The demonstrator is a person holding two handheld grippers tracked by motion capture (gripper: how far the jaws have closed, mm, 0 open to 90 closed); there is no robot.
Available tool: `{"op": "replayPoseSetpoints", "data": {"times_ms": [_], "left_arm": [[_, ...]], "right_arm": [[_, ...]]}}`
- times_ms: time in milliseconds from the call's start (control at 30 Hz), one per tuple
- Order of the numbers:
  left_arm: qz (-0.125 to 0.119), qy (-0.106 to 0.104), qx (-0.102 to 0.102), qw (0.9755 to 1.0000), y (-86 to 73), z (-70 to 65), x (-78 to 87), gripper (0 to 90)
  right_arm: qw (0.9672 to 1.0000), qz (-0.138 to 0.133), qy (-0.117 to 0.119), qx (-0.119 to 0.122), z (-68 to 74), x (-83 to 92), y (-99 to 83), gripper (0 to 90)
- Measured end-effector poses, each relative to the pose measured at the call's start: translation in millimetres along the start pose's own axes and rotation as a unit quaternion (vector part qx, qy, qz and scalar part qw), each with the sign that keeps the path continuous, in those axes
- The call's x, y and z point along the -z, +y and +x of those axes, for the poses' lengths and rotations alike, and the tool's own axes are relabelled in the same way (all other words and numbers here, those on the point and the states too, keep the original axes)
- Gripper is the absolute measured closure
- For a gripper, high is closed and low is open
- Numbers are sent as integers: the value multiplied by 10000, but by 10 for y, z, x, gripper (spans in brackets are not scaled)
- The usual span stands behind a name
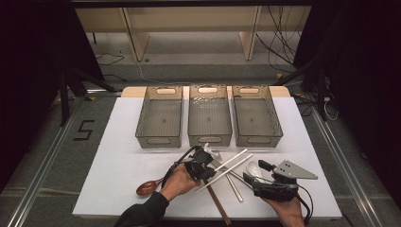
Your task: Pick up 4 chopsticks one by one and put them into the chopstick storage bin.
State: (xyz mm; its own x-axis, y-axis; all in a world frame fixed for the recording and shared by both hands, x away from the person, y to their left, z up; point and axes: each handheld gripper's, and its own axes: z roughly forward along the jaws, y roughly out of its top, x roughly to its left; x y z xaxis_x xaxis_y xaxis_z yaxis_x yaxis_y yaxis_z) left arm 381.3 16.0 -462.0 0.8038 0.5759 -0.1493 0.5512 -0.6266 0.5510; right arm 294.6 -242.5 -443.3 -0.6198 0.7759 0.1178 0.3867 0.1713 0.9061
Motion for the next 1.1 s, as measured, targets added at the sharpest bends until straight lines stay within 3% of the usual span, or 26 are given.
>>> {"op": "replayPoseSetpoints", "data": {"times_ms": [100, 533, 833, 1100], "left_arm": [[-151, 3, -37, 9999, -8, 6, 74, 854], [-357, -34, -118, 9993, 1, 57, 298, 853], [-641, -44, -83, 9979, 34, 88, 513, 853], [-830, 21, 35, 9965, 26, 208, 656, 853]], "right_arm": [[10000, -10, 8, 3, -1, 4, 1, 250], [10000, -10, 16, -9, -4, 6, 1, 250], [10000, -5, 20, -10, -2, 3, -1, 250], [10000, -2, 20, -15, 0, 1, 0, 250]]}}
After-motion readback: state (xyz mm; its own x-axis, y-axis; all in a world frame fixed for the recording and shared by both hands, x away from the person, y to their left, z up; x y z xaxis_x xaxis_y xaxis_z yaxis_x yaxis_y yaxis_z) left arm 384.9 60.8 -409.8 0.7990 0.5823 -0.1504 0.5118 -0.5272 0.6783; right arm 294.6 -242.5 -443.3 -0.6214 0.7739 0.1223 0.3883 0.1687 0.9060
